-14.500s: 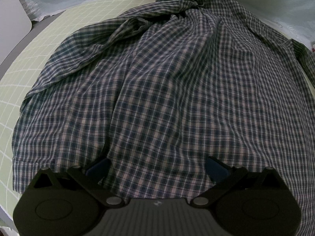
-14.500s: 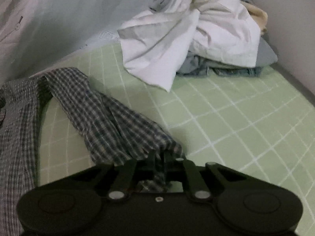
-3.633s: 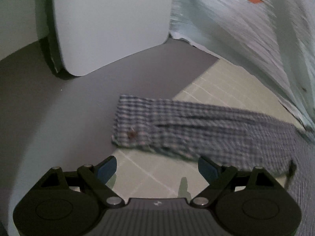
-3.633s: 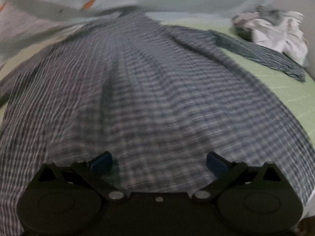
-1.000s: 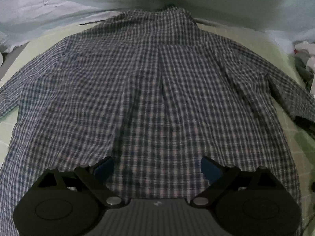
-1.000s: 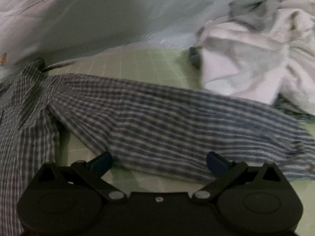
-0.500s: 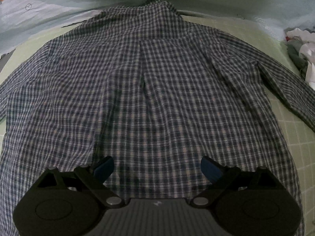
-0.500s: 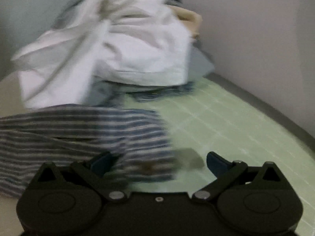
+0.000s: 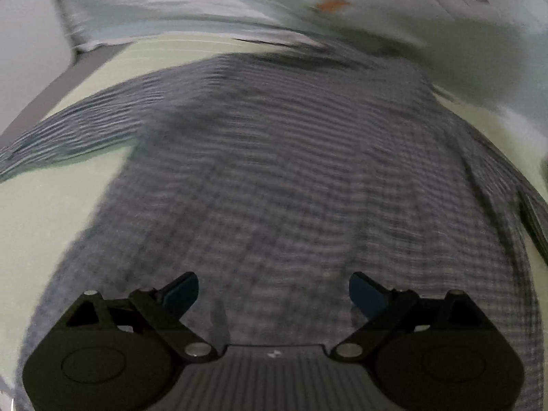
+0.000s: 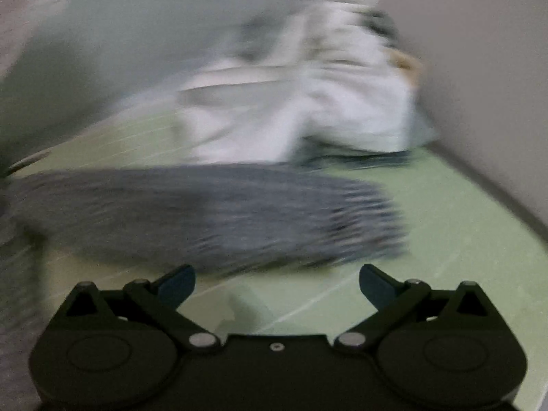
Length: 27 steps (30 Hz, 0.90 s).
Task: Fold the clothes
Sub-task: 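Grasp the sleeve cuff with the left gripper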
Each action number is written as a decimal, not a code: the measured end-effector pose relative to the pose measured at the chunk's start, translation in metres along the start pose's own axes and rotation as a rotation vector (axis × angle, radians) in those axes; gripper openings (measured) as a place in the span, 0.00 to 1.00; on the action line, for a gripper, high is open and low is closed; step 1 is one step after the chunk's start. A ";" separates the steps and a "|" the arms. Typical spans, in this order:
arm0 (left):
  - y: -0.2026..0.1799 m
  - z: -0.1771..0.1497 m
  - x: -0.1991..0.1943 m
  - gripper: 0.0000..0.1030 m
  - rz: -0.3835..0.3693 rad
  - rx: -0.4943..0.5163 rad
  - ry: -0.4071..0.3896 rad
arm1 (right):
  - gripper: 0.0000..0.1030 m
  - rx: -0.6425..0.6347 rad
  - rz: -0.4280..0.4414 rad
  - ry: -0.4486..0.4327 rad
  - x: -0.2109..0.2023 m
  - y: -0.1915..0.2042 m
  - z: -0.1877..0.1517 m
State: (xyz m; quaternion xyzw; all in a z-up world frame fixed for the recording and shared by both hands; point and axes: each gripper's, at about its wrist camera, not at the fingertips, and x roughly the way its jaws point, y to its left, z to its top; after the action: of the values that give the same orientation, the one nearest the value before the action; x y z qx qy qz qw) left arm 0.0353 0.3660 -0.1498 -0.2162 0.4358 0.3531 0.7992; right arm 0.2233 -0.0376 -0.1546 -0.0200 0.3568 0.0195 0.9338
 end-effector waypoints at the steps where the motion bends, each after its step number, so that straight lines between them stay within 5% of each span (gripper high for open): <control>1: 0.016 -0.002 -0.004 0.92 0.010 -0.011 -0.006 | 1.00 -0.024 0.040 0.004 -0.009 0.016 -0.006; 9: 0.158 -0.011 -0.019 0.92 0.120 -0.128 -0.023 | 1.00 -0.272 0.283 0.096 -0.102 0.136 -0.084; 16: 0.258 -0.009 -0.012 0.92 0.127 -0.242 -0.016 | 1.00 -0.346 0.272 0.142 -0.137 0.208 -0.129; 27: 0.351 0.028 0.013 0.92 0.119 -0.244 -0.047 | 1.00 -0.134 0.172 0.091 -0.145 0.258 -0.161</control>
State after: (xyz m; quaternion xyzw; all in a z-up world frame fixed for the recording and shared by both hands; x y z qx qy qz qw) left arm -0.2089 0.6198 -0.1596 -0.2775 0.3829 0.4551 0.7545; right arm -0.0049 0.2089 -0.1838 -0.0527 0.3969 0.1224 0.9081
